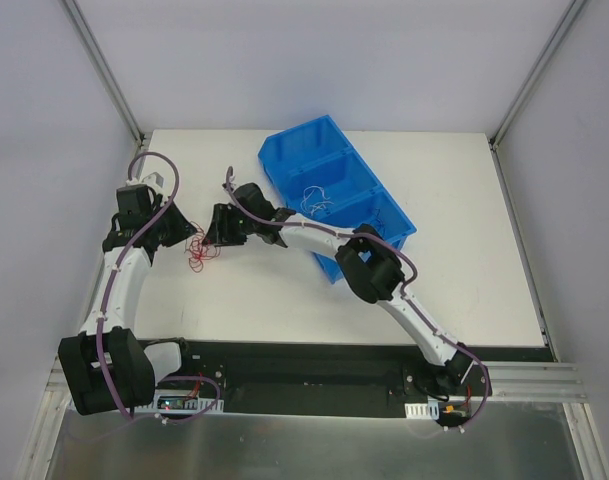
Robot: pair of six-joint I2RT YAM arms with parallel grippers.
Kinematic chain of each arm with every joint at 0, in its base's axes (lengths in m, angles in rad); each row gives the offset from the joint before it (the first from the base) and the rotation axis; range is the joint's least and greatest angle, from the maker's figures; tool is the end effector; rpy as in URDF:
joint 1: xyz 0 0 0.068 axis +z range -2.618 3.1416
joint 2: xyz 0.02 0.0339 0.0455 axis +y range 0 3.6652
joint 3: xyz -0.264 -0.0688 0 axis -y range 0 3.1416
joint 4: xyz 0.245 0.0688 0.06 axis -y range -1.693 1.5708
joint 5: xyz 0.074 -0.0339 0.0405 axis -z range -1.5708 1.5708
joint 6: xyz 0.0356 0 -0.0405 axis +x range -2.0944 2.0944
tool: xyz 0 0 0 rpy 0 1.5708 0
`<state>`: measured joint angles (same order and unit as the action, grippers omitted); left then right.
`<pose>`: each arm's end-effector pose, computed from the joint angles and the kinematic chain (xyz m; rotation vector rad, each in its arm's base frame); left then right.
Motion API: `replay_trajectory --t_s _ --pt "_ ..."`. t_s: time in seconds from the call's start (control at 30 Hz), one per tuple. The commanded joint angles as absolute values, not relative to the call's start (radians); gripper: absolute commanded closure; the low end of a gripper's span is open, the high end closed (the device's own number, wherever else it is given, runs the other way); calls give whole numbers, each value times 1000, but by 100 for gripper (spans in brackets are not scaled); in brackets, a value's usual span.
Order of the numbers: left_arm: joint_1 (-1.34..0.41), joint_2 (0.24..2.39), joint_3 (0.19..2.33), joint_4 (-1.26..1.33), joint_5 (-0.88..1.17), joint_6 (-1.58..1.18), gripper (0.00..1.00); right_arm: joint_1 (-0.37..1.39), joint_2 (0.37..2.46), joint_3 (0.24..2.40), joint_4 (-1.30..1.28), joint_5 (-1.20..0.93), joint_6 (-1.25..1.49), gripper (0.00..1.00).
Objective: Untangle the cables
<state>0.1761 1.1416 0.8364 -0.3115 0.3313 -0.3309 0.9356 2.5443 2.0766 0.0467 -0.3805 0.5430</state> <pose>0.2478 0.0323 0.2749 -0.3637 2.1537 -0.4497 0.3345 0.4761 0.1613 -0.6987 2.1053 1.2741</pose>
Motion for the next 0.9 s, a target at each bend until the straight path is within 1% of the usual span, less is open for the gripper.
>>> replay_trajectory --t_s 0.0,0.07,0.17,0.27,0.3,0.37,0.4,0.53,0.57,0.73,0.87 --pt "172 1117 834 -282 351 -310 100 963 2542 2132 77 -360 551 51" --pt "172 1115 833 -278 356 -310 100 966 2559 2149 81 -373 558 48" --pt "172 1108 828 -268 373 -310 100 976 2583 2175 80 -377 572 47" --pt "172 1074 818 -249 399 -316 100 986 2609 2201 65 -356 580 51" --pt "172 1059 816 -244 411 -324 100 989 2620 2207 57 -350 581 55" --pt "172 1022 827 -244 436 -336 100 989 2635 2220 57 -351 615 68" --pt "170 996 834 -244 446 -345 100 991 2644 2224 58 -351 624 73" --pt "172 896 937 -268 457 -377 100 982 2636 2212 58 -331 635 98" --pt "170 873 977 -279 446 -385 100 977 2623 2192 58 -318 632 99" --pt "172 773 1204 -314 355 -417 100 934 2534 2047 72 -233 615 99" --pt "172 730 1400 -311 272 -434 100 897 2490 2010 65 -204 577 99"
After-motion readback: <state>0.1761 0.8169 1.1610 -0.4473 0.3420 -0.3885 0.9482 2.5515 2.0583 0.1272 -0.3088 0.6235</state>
